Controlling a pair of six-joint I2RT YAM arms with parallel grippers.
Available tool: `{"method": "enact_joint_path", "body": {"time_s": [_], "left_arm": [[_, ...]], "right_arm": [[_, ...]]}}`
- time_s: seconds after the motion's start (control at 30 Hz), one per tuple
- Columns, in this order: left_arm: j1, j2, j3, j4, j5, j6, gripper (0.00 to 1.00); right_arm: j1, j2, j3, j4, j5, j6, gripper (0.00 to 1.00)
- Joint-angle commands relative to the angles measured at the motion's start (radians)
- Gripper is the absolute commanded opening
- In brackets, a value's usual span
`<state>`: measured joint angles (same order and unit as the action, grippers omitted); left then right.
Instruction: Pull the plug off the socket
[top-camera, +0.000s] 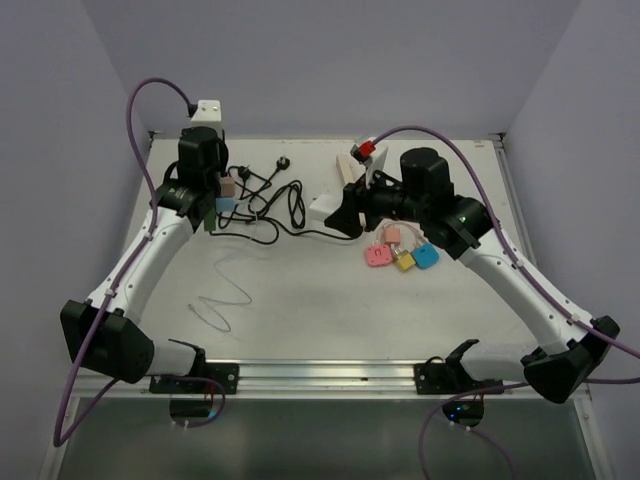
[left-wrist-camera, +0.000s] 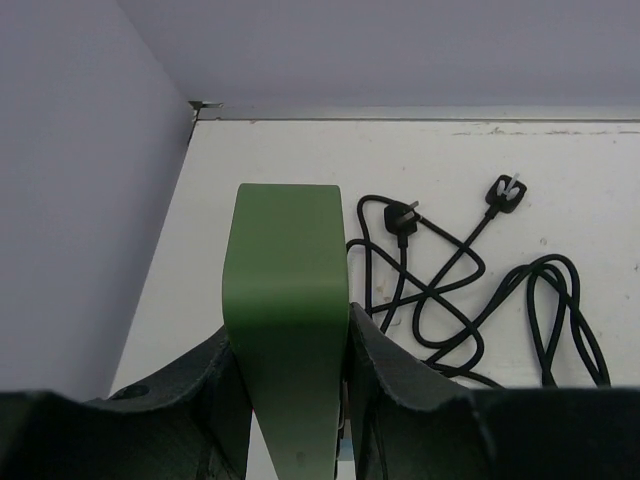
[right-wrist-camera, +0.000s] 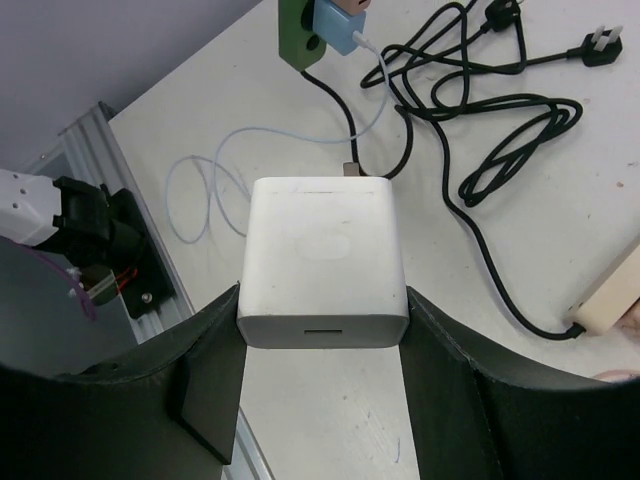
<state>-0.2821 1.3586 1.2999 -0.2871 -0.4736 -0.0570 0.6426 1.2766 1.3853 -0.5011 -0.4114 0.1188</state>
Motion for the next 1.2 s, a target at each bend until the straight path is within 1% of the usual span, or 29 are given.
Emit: {"method": "enact_joint_path", "body": {"time_s": [0.0, 0.03, 0.13, 0.23, 0.27, 0.3, 0.37, 0.43, 0.5, 0.57, 0.67, 0.77, 0.87, 0.93, 0.97, 1.0, 1.03, 1.07, 1.17], "left_arm": [[-0.025, -0.039, 0.050, 0.063, -0.100, 0.065, 0.00], [-0.025, -0.041, 0.058, 0.059, -0.089, 0.031, 0.00], [-0.025, -0.044, 0.062, 0.052, -0.062, -0.004, 0.00], [-0.025, -0.055, 0.044, 0.054, 0.002, -0.059, 0.00], [-0.025, -0.062, 0.036, 0.057, 0.051, -0.075, 0.00], [-0.025, -0.065, 0.013, 0.069, 0.078, -0.092, 0.00], [-0.025, -0.075, -0.010, 0.081, 0.160, -0.135, 0.00], [-0.025, -0.078, -0.039, 0.088, 0.202, -0.170, 0.00], [-0.025, -0.082, -0.063, 0.092, 0.245, -0.188, 0.00], [-0.025, -0.088, -0.079, 0.097, 0.285, -0.205, 0.00], [-0.025, -0.089, -0.096, 0.100, 0.335, -0.222, 0.00], [-0.025, -0.092, -0.105, 0.101, 0.357, -0.231, 0.00], [-0.025, -0.095, -0.111, 0.103, 0.372, -0.237, 0.00], [-0.026, -0.096, -0.116, 0.105, 0.382, -0.239, 0.00], [-0.025, -0.096, -0.117, 0.105, 0.389, -0.241, 0.00], [-0.025, -0.096, -0.120, 0.108, 0.394, -0.242, 0.00], [-0.025, -0.096, -0.123, 0.112, 0.397, -0.242, 0.00], [-0.025, -0.096, -0.126, 0.117, 0.409, -0.244, 0.00], [-0.025, -0.096, -0.131, 0.124, 0.428, -0.245, 0.00]], "right_arm": [[-0.006, -0.014, 0.000, -0.034, 0.008, -0.011, 0.00], [-0.006, -0.017, -0.009, -0.033, 0.031, -0.011, 0.00], [-0.018, -0.031, -0.075, -0.002, 0.159, 0.007, 0.00], [-0.027, -0.045, -0.184, 0.058, 0.353, 0.025, 0.00], [-0.029, -0.043, -0.245, 0.090, 0.393, 0.025, 0.00], [-0.029, -0.037, -0.271, 0.102, 0.440, 0.027, 0.00], [-0.026, -0.022, -0.337, 0.139, 0.465, 0.021, 0.00], [-0.024, 0.007, -0.405, 0.170, 0.471, 0.031, 0.00], [-0.009, 0.015, -0.455, 0.239, 0.517, 0.045, 0.00], [-0.006, 0.021, -0.524, 0.326, 0.508, 0.073, 0.00], [0.008, 0.073, -0.572, 0.406, 0.490, 0.093, 0.00], [0.029, 0.151, -0.585, 0.443, 0.542, 0.096, 0.00], [0.031, 0.199, -0.591, 0.479, 0.549, 0.108, 0.00], [0.031, 0.216, -0.589, 0.489, 0.542, 0.113, 0.08], [0.031, 0.231, -0.591, 0.493, 0.537, 0.116, 0.14], [0.031, 0.237, -0.594, 0.495, 0.534, 0.117, 0.28], [0.031, 0.244, -0.598, 0.495, 0.537, 0.119, 0.36], [0.031, 0.250, -0.603, 0.490, 0.545, 0.123, 0.48], [0.031, 0.244, -0.618, 0.477, 0.549, 0.125, 0.65]]}}
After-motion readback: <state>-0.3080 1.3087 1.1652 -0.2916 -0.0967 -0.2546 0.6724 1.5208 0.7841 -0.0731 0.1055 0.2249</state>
